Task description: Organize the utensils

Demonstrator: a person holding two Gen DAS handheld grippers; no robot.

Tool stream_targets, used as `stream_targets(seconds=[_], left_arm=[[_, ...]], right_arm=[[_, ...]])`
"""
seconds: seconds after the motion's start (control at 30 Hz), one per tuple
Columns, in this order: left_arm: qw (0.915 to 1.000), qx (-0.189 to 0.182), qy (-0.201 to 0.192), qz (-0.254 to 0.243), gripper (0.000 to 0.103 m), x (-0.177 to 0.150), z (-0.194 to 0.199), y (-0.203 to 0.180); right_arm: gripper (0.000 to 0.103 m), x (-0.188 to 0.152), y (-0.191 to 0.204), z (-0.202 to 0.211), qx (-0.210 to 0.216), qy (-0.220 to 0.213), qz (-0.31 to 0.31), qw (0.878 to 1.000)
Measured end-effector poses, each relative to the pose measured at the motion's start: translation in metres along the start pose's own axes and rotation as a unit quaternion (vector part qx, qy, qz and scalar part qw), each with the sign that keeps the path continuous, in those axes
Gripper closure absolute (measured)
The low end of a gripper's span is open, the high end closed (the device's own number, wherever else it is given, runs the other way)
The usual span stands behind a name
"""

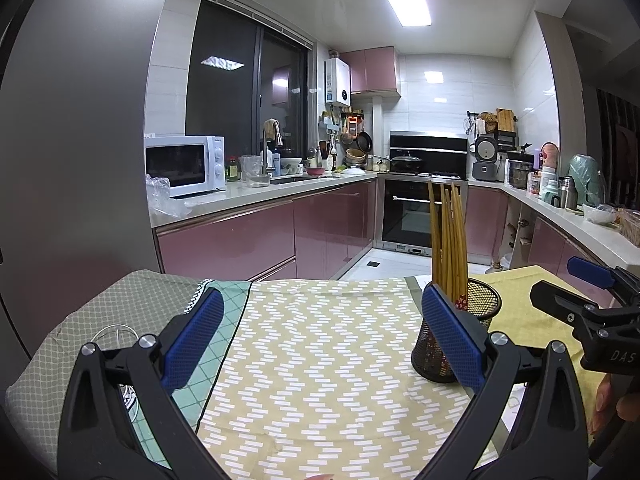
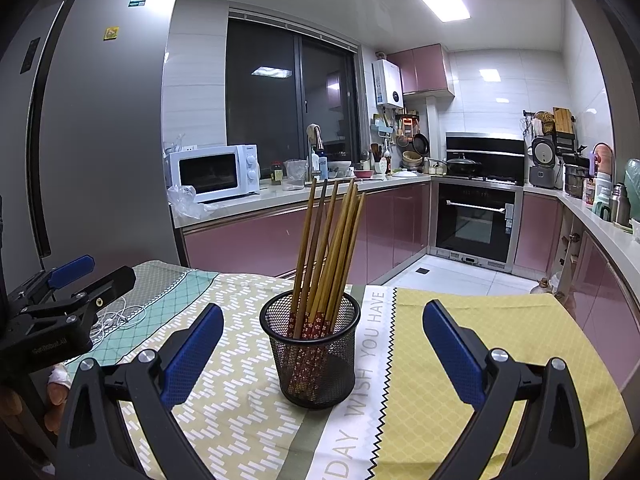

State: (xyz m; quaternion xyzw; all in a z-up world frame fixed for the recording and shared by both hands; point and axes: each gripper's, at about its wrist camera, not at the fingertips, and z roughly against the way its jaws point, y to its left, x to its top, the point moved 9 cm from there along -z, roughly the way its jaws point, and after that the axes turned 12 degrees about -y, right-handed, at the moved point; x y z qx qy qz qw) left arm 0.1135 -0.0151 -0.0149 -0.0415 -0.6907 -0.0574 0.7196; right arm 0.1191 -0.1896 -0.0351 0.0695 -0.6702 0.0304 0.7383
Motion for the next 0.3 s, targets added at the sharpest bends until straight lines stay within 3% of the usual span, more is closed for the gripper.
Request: stream_targets(seconds=[0.17, 0.3], left_arm=[[0.9976, 0.002, 0.069, 0.012, 0.005, -0.025, -0.02, 0.003], [0.9905, -0.002, 0.135, 0.029, 0.005, -0.058, -0.042, 0.004]], right_arm=[[0.007, -0.005, -0.008, -0.004, -0.008, 0.016, -0.001, 1.0], [0.007, -0.023, -0.024, -0.015, -0.03, 0.058, -0.007, 0.998]])
